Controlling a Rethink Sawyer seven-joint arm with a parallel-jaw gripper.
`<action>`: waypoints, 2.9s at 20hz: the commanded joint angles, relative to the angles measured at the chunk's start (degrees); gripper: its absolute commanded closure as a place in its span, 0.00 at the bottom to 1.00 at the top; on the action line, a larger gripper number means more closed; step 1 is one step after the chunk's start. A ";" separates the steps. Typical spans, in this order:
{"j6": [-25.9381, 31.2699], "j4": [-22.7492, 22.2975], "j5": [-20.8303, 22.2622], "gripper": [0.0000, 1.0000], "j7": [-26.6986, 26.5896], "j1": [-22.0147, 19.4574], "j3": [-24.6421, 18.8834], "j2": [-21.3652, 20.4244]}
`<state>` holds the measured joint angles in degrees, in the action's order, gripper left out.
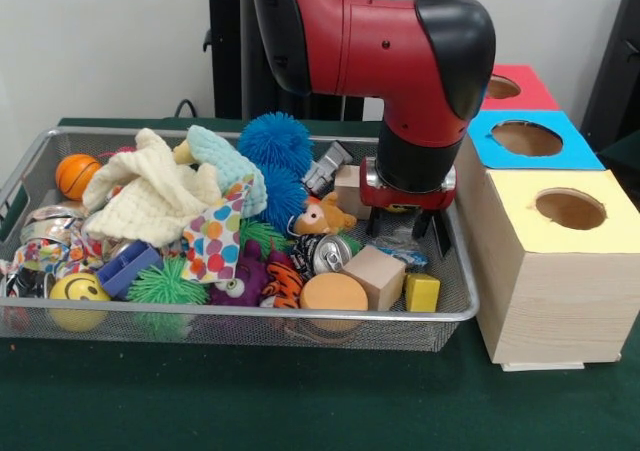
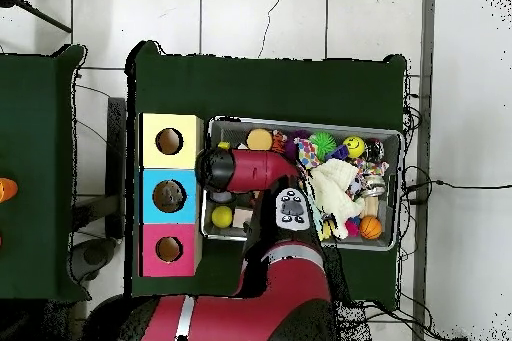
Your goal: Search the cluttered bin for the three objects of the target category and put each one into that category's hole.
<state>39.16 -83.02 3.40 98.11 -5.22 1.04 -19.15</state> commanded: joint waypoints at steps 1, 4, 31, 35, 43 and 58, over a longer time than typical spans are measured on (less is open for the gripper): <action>-0.95 4.03 2.07 0.00 0.07 -2.42 -4.48 1.40; 1.73 2.45 2.42 0.00 -1.07 -2.67 -3.98 -2.19; -4.46 1.73 3.42 0.00 4.14 -2.00 -5.30 1.39; -3.55 -2.61 2.26 0.00 8.11 0.14 -3.46 -2.35; -0.58 -3.57 1.89 0.00 5.77 -0.63 -3.16 -3.92; 0.47 0.65 4.86 0.00 -1.96 -5.51 -4.12 0.72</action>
<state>38.80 -82.58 5.07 98.11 -7.75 0.55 -19.76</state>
